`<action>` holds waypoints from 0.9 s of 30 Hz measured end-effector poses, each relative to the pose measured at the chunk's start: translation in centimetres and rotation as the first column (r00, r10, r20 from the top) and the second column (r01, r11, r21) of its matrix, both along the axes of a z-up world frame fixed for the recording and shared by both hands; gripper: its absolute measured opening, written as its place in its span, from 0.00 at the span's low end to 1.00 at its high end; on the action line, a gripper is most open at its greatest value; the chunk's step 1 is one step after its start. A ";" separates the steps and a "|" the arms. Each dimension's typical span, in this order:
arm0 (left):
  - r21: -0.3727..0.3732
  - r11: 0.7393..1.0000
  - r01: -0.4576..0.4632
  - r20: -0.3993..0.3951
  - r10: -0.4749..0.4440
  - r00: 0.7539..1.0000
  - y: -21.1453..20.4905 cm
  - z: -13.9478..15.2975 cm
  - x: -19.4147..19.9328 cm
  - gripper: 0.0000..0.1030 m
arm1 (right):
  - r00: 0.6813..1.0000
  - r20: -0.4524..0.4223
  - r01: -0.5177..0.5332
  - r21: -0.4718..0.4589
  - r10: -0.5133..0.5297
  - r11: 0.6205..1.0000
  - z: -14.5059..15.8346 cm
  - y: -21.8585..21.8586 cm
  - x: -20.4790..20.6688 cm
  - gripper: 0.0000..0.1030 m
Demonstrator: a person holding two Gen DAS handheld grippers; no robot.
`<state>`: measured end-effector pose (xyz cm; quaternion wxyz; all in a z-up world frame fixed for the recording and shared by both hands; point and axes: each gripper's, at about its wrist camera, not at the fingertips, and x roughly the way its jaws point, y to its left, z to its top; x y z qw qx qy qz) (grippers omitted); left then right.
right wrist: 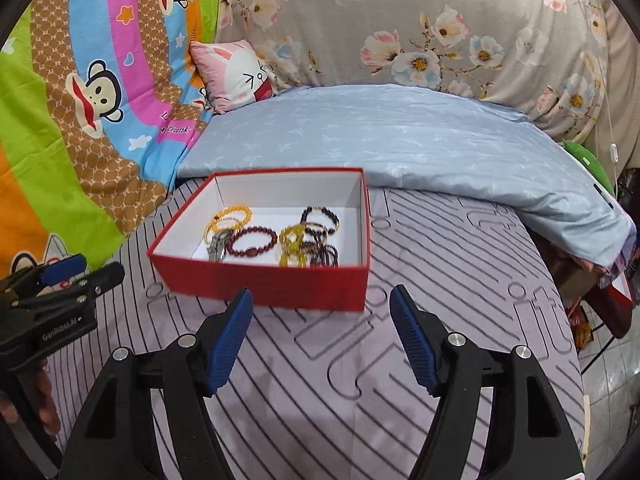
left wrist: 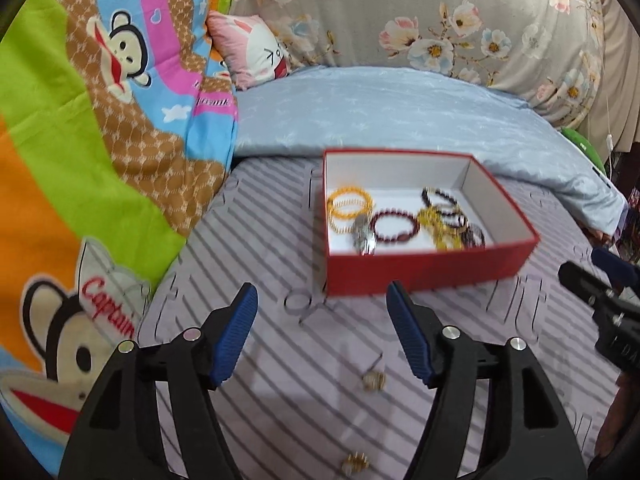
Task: Organize jewelry
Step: 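Withdraw both grippers from the box toward the small gold charm, then grasp the small gold charm with the left gripper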
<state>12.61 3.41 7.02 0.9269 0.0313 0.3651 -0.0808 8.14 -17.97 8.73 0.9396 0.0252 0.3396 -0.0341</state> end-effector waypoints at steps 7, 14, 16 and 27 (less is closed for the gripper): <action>-0.005 1.000 0.016 -0.080 -0.017 0.997 0.8 -3.6 -4.1 0.62 | 0.999 -0.047 0.004 0.017 -0.003 1.000 -2.1 0.6 -3.3 0.66; 0.027 0.999 0.044 -0.101 -0.041 0.994 0.3 -6.2 -7.1 0.60 | 0.996 -0.092 -0.011 0.046 0.015 0.999 -4.0 2.0 -5.4 0.66; 0.019 0.999 0.042 -0.107 -0.039 0.993 0.4 -6.5 -7.2 0.57 | 0.994 -0.103 -0.017 0.055 0.023 0.998 -4.5 2.5 -5.7 0.66; -0.016 0.997 0.069 -0.144 -0.071 0.987 0.2 -7.4 -7.0 0.17 | 0.991 -0.128 -0.034 0.082 0.044 0.996 -5.5 3.6 -5.9 0.66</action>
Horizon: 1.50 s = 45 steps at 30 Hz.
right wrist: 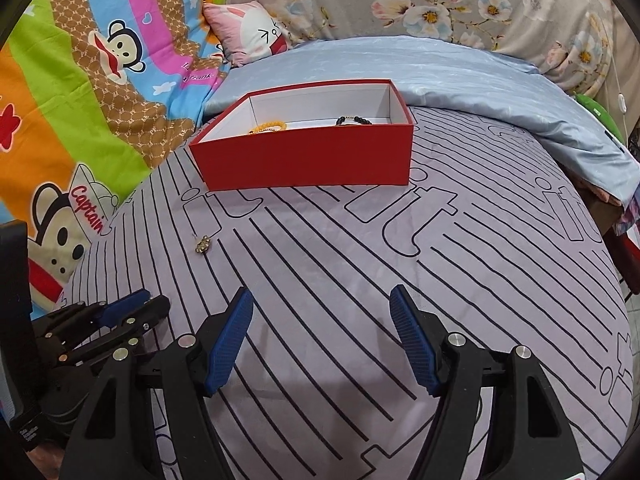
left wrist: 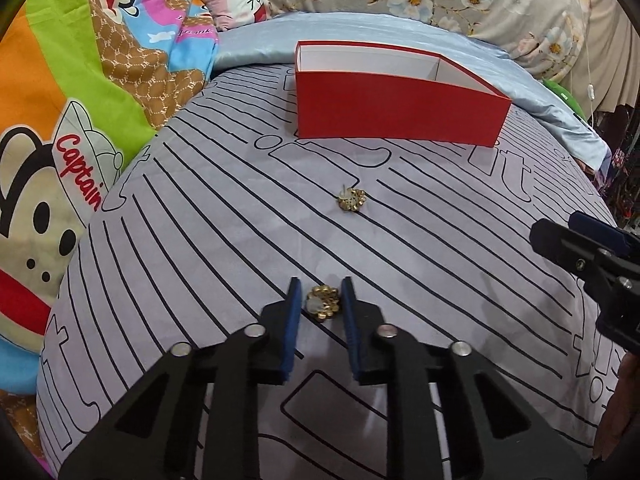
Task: Organize jewelry
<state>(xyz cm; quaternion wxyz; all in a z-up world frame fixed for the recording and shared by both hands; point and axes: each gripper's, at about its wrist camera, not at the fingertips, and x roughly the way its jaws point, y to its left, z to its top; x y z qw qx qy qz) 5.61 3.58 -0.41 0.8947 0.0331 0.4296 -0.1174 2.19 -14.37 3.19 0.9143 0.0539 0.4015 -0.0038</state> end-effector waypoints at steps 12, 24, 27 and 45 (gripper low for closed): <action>-0.039 0.997 -0.073 -0.017 0.072 0.997 3.4 0.0 0.5 0.17 | 0.997 -0.020 -0.077 0.009 0.078 0.997 -1.0 3.3 1.9 0.63; -0.044 0.993 -0.108 -0.008 0.108 0.994 4.8 -0.2 1.0 0.17 | 0.982 -0.067 -0.176 0.025 0.177 0.984 -3.2 7.9 7.0 0.44; -0.051 0.993 -0.107 -0.009 0.107 0.994 4.9 -0.2 1.0 0.17 | 0.981 -0.072 -0.180 0.017 0.180 0.984 -3.5 8.4 7.9 0.42; -0.051 0.993 -0.107 -0.009 0.106 0.994 4.8 -0.3 1.1 0.17 | 0.978 -0.075 -0.195 0.004 0.194 0.981 -3.6 9.2 9.2 0.15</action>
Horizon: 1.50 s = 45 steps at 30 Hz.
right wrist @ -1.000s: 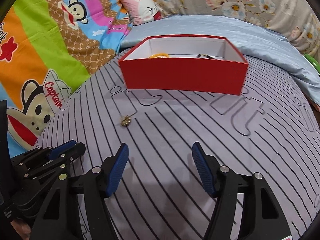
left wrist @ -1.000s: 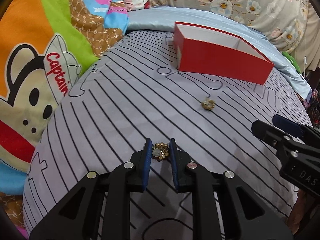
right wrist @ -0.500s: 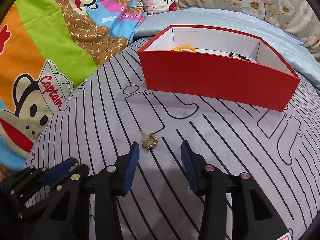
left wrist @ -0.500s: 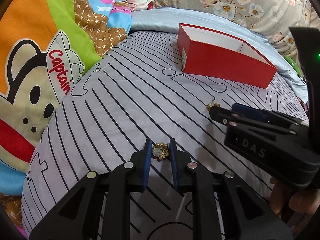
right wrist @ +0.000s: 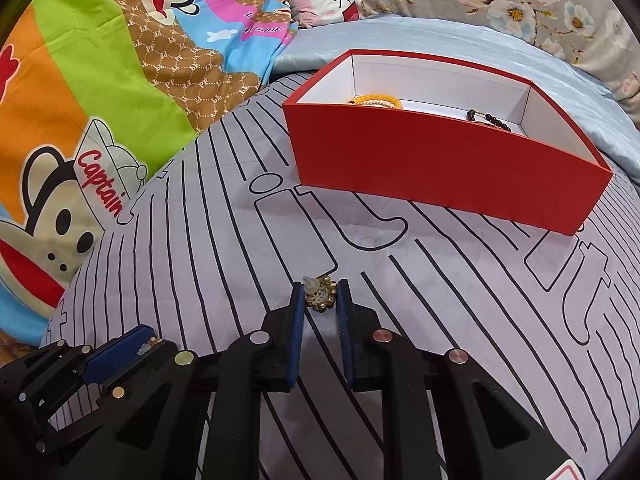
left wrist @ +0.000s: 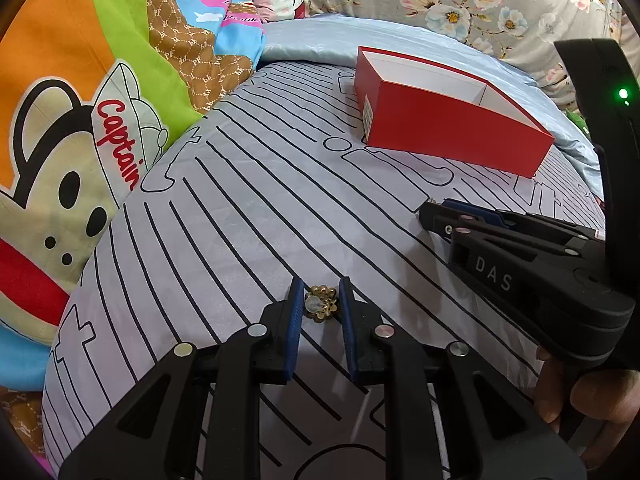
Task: Organize jewelry
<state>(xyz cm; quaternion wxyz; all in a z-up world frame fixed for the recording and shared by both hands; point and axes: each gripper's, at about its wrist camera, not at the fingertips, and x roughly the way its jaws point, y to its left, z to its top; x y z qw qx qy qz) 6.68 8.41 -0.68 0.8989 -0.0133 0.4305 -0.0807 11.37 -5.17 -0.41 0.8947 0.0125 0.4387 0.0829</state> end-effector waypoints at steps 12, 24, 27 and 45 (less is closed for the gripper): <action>0.010 1.000 -0.001 -0.004 0.001 1.000 -2.4 0.7 1.2 0.17 | 0.997 0.013 0.074 0.023 -0.074 0.997 1.4 -3.3 -3.7 0.15; 0.029 0.998 0.051 0.027 -0.051 0.998 -6.5 2.4 1.5 0.17 | 0.984 0.021 0.174 0.065 -0.176 0.983 2.4 -8.5 -6.9 0.15; 0.033 0.998 0.060 0.034 -0.061 0.998 -7.3 2.6 1.6 0.17 | 0.982 0.028 0.185 0.065 -0.187 0.981 2.6 -9.2 -7.2 0.15; 0.047 0.995 0.088 0.102 -0.092 0.990 -9.5 5.4 3.9 0.17 | 0.976 0.092 0.190 0.088 -0.198 0.978 5.0 -10.9 -5.9 0.15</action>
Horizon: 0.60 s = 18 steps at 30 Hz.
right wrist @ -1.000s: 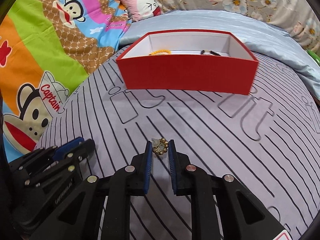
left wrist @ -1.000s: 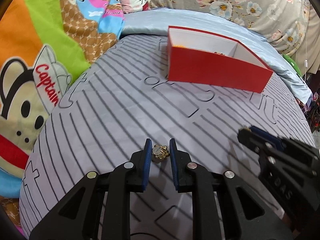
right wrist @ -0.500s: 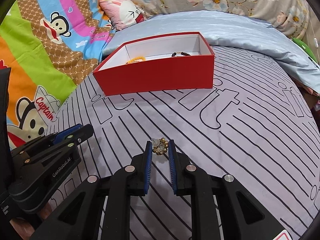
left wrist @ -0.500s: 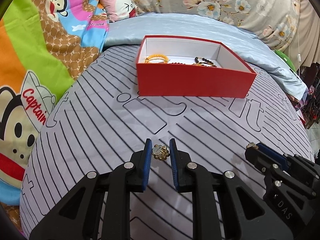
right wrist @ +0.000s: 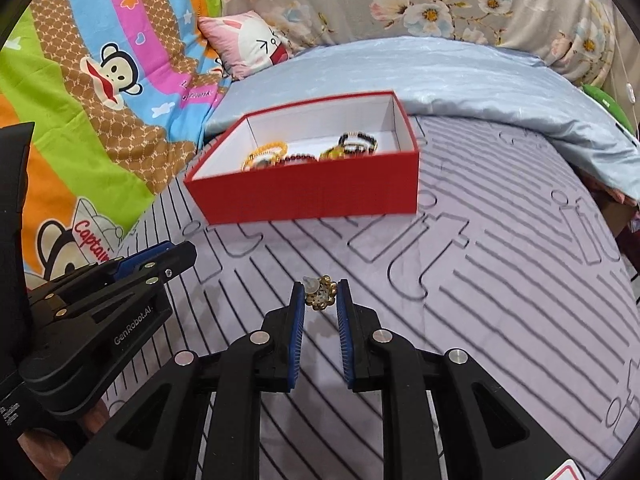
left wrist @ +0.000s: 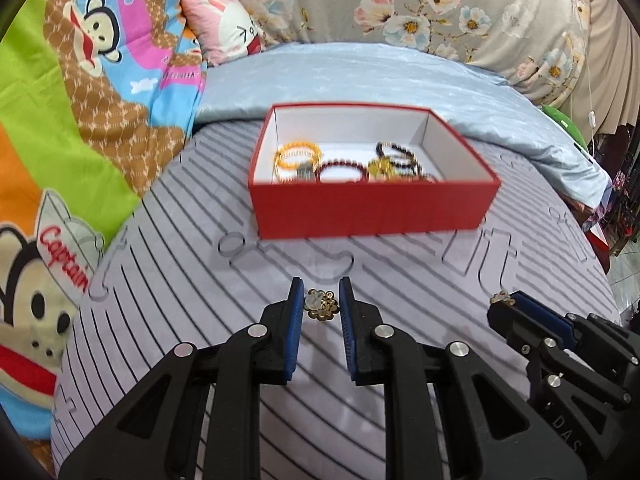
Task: Organize jewelry
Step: 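Lower the gold charm into the red box and open the left gripper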
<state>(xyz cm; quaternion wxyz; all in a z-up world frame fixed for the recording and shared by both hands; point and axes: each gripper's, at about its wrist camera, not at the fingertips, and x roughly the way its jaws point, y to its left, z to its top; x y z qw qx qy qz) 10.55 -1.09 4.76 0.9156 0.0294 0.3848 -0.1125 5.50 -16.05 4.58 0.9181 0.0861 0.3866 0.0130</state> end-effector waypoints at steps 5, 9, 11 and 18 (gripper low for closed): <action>-0.004 1.000 -0.007 0.066 0.008 0.998 -0.2 2.5 2.1 0.17 | 0.999 0.047 -0.005 0.008 0.005 1.000 2.2 -1.1 2.0 0.15; -0.009 1.000 -0.013 0.109 0.014 0.994 -0.4 4.4 4.1 0.17 | 0.996 0.087 -0.009 -0.008 0.010 1.000 3.8 -1.7 4.0 0.15; -0.009 1.000 -0.017 0.121 0.018 0.993 -0.6 5.0 5.5 0.17 | 0.995 0.100 -0.015 -0.013 0.016 1.000 4.5 -1.8 5.3 0.15; 0.005 1.000 -0.010 0.118 0.010 0.993 -2.1 5.2 10.0 0.17 | 0.993 0.114 -0.020 -0.023 0.023 1.000 5.1 -2.7 10.2 0.15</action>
